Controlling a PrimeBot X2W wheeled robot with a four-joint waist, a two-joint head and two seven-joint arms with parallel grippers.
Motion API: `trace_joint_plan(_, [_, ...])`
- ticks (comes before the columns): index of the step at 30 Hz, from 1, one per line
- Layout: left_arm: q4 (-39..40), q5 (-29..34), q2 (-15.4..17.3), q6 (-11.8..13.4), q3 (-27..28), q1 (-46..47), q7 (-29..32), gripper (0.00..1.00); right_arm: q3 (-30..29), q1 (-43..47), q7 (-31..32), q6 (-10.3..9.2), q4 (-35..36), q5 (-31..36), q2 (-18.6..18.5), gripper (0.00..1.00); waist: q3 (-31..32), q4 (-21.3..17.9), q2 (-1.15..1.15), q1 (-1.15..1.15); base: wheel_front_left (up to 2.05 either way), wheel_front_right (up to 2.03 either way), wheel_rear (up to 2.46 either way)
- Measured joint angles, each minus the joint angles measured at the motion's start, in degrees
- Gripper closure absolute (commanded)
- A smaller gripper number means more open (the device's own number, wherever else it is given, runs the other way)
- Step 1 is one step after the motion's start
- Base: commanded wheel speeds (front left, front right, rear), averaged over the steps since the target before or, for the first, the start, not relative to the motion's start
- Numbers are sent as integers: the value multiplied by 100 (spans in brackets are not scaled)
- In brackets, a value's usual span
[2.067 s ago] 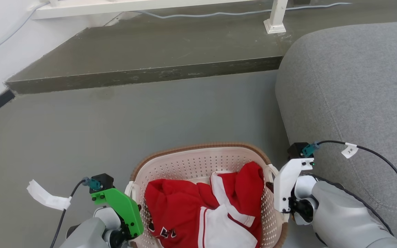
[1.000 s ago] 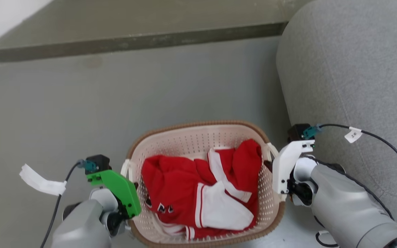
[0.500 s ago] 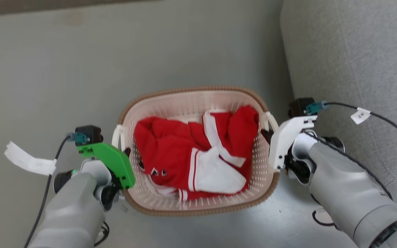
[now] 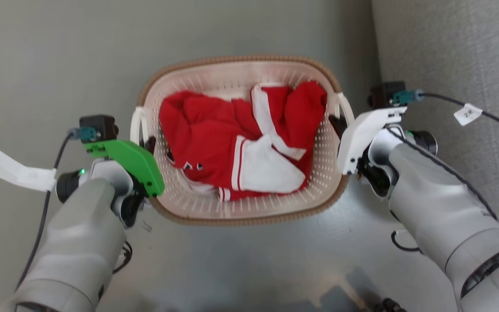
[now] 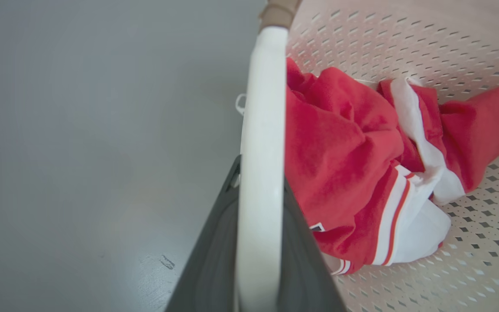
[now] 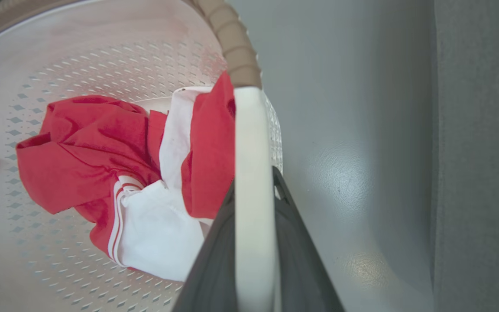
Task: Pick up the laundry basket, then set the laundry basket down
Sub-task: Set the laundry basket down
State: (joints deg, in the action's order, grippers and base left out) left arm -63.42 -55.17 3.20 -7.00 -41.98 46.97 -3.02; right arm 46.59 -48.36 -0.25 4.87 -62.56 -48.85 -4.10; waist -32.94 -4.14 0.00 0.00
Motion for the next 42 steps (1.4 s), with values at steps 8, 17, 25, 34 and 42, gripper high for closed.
trace_joint_plan(8, [24,43,4,0,100,460,-283,100,-66,-419,-412,-46,5,76,-2,100,-586,10,0,0,0,0,0])
trace_joint_plan(17, [1,156,29,0,105,799,-469,100,-103,-677,-705,-46,-5,102,-3,100,-1232,9,0,1,0,0,0])
trace_joint_plan(25, [-93,199,-11,-1,83,886,-598,100,-93,-747,-872,-43,-77,102,7,100,-1662,-21,0,1,0,0,0])
trace_joint_plan(34, [-136,216,-23,-3,81,1103,-738,100,-96,-914,-1060,-35,-138,101,10,100,-1918,-16,0,1,0,0,0])
trace_joint_plan(42, [-256,218,-38,-4,57,1163,-781,100,-65,-962,-1110,-30,-191,92,10,100,-2077,-3,0,1,0,0,0])
